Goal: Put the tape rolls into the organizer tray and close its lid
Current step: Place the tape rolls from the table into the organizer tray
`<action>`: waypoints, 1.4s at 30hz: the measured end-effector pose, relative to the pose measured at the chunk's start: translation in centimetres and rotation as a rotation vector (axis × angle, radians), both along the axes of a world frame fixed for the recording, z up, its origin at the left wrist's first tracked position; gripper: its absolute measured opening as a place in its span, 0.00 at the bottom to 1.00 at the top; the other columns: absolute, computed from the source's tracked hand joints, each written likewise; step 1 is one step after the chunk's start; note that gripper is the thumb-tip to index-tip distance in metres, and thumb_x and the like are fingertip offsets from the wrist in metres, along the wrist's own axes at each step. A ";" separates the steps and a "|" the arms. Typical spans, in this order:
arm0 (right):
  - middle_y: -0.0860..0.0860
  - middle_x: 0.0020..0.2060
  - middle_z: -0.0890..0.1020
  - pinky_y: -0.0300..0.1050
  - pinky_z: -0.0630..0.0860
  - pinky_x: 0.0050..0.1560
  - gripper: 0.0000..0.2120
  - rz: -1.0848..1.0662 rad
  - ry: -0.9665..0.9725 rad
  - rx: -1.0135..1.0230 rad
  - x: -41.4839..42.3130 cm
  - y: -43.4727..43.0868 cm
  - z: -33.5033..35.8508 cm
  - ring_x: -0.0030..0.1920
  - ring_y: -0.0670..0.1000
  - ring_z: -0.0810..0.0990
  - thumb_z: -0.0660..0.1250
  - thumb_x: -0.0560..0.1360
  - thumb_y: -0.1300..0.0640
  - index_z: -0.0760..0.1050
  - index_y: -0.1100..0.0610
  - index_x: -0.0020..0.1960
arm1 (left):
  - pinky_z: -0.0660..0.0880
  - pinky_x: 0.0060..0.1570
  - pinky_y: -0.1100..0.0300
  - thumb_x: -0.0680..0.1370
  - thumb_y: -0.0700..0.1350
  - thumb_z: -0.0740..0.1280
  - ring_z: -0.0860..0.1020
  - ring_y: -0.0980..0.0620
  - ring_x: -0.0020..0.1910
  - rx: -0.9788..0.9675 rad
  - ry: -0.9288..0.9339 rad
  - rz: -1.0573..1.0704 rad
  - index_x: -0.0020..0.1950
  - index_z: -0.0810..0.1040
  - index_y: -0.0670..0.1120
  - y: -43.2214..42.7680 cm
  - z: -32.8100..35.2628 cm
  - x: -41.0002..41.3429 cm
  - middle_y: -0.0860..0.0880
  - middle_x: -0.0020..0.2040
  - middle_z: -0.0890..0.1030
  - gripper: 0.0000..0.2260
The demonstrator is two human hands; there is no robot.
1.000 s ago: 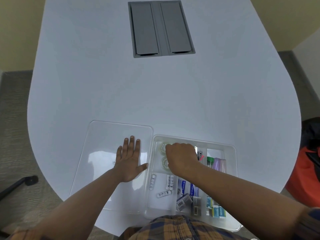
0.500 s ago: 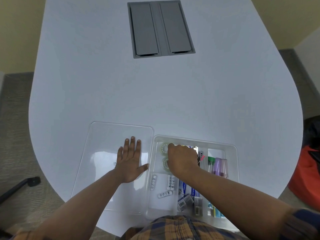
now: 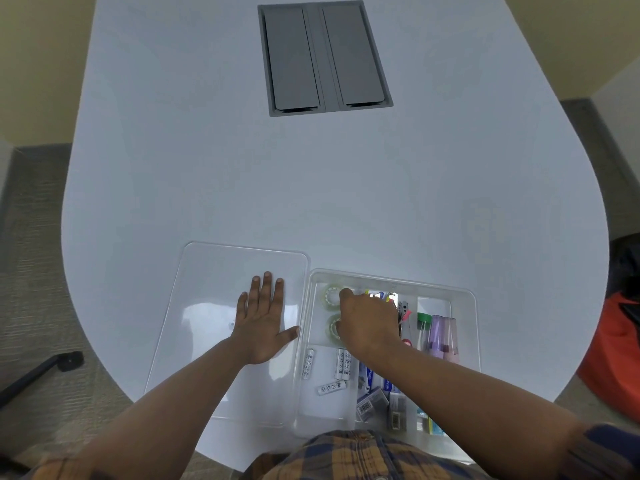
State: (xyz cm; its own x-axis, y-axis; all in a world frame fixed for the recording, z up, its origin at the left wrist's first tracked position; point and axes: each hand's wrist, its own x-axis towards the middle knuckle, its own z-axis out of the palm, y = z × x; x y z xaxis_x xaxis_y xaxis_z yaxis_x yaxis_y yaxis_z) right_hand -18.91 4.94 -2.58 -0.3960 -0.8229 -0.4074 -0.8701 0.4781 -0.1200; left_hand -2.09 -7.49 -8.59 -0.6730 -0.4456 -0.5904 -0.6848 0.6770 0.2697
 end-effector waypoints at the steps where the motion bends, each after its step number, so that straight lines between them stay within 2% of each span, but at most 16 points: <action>1: 0.52 0.41 0.82 0.47 0.68 0.35 0.12 -0.013 -0.011 -0.009 0.0 0.0 0.0 0.41 0.56 0.81 0.64 0.74 0.54 0.70 0.57 0.55 | 0.32 0.70 0.46 0.64 0.76 0.37 0.24 0.44 0.70 0.002 0.001 0.000 0.69 0.24 0.48 0.0 0.0 0.0 0.47 0.71 0.24 0.46; 6: 0.53 0.44 0.82 0.46 0.71 0.37 0.17 -0.045 -0.083 -0.009 -0.1 -0.1 0.6 0.44 0.57 0.81 0.64 0.74 0.44 0.70 0.56 0.55 | 0.32 0.69 0.47 0.59 0.78 0.29 0.24 0.45 0.70 0.020 0.035 0.003 0.70 0.25 0.48 0.1 -0.2 0.1 0.47 0.71 0.24 0.49; 10: 0.52 0.45 0.81 0.46 0.72 0.38 0.15 -0.057 -0.072 -0.026 -0.7 -0.2 1.3 0.44 0.57 0.81 0.63 0.74 0.50 0.71 0.54 0.58 | 0.31 0.69 0.47 0.58 0.78 0.29 0.23 0.45 0.69 0.027 0.035 0.002 0.69 0.24 0.49 0.0 -0.1 0.1 0.48 0.71 0.23 0.49; 15: 0.53 0.56 0.80 0.50 0.75 0.47 0.26 -0.013 -0.217 0.158 -1.0 -0.8 1.6 0.55 0.58 0.79 0.64 0.73 0.53 0.65 0.50 0.70 | 0.31 0.69 0.46 0.64 0.76 0.38 0.23 0.45 0.70 0.014 0.012 -0.005 0.69 0.24 0.49 -0.1 -0.2 0.1 0.46 0.72 0.24 0.46; 17: 0.53 0.58 0.79 0.49 0.74 0.46 0.27 0.019 -0.242 0.213 -0.8 -0.9 1.5 0.56 0.57 0.78 0.63 0.73 0.54 0.65 0.51 0.71 | 0.31 0.69 0.47 0.61 0.79 0.34 0.24 0.45 0.70 0.015 0.013 -0.007 0.69 0.23 0.49 -0.1 -0.2 0.1 0.47 0.71 0.23 0.49; 20: 0.53 0.60 0.78 0.50 0.75 0.49 0.28 0.027 -0.268 0.248 -0.6 -0.9 1.5 0.59 0.57 0.77 0.64 0.73 0.54 0.64 0.50 0.72 | 0.31 0.69 0.47 0.59 0.78 0.29 0.24 0.45 0.70 0.025 0.030 -0.004 0.70 0.24 0.49 -0.1 -0.3 0.1 0.47 0.71 0.24 0.48; 23: 0.53 0.59 0.78 0.49 0.74 0.47 0.28 0.034 -0.267 0.285 -0.5 -0.9 1.5 0.58 0.56 0.77 0.64 0.72 0.55 0.64 0.50 0.71 | 0.30 0.69 0.47 0.60 0.78 0.31 0.24 0.45 0.70 0.024 0.035 0.000 0.70 0.24 0.49 -0.1 -0.6 0.2 0.47 0.71 0.24 0.48; 25: 0.53 0.59 0.78 0.49 0.74 0.47 0.27 0.039 -0.267 0.296 -0.5 -1.0 1.5 0.58 0.56 0.77 0.63 0.72 0.56 0.65 0.51 0.71 | 0.30 0.69 0.47 0.62 0.78 0.35 0.23 0.45 0.70 0.011 0.032 0.000 0.70 0.24 0.50 -0.1 -0.6 0.2 0.46 0.72 0.24 0.48; 27: 0.52 0.59 0.78 0.50 0.75 0.48 0.28 0.044 -0.274 0.306 -0.6 -1.1 1.5 0.59 0.56 0.77 0.63 0.72 0.56 0.64 0.50 0.71 | 0.31 0.69 0.46 0.65 0.74 0.40 0.23 0.45 0.70 0.012 0.038 0.003 0.70 0.24 0.50 0.0 -0.6 0.2 0.46 0.72 0.24 0.45; 30: 0.52 0.59 0.78 0.50 0.74 0.47 0.29 0.053 -0.286 0.319 -0.7 -1.0 1.6 0.59 0.56 0.77 0.62 0.72 0.56 0.62 0.50 0.72 | 0.31 0.70 0.46 0.66 0.72 0.40 0.23 0.45 0.69 0.007 0.044 0.005 0.70 0.24 0.50 0.0 -0.6 0.2 0.47 0.72 0.24 0.43; 33: 0.52 0.54 0.80 0.49 0.74 0.46 0.29 0.051 -0.295 0.266 -0.5 -0.6 1.7 0.56 0.56 0.78 0.62 0.73 0.54 0.60 0.50 0.73 | 0.31 0.70 0.46 0.67 0.72 0.41 0.23 0.46 0.70 0.007 0.058 0.016 0.71 0.25 0.50 0.0 -0.9 0.3 0.47 0.72 0.25 0.43; 37: 0.53 0.46 0.82 0.46 0.72 0.40 0.25 0.025 -0.245 0.025 -0.1 0.7 1.8 0.49 0.57 0.80 0.61 0.75 0.49 0.62 0.51 0.71 | 0.31 0.70 0.46 0.64 0.77 0.38 0.23 0.46 0.70 -0.012 0.066 0.011 0.70 0.24 0.50 0.0 -1.0 0.4 0.47 0.72 0.24 0.47; 39: 0.51 0.45 0.82 0.47 0.75 0.41 0.21 0.012 -0.232 -0.101 -0.1 1.8 1.9 0.49 0.56 0.80 0.61 0.75 0.49 0.66 0.51 0.68 | 0.32 0.71 0.47 0.63 0.78 0.33 0.25 0.47 0.71 -0.039 0.129 0.032 0.72 0.28 0.49 0.3 -1.1 0.7 0.47 0.73 0.27 0.48; 42: 0.49 0.49 0.81 0.48 0.77 0.48 0.15 0.036 -0.170 -0.262 -0.3 4.1 1.4 0.51 0.53 0.78 0.65 0.73 0.51 0.76 0.52 0.58 | 0.37 0.72 0.47 0.68 0.75 0.36 0.32 0.47 0.75 -0.113 0.235 0.070 0.76 0.37 0.48 0.8 -1.3 1.2 0.46 0.77 0.35 0.45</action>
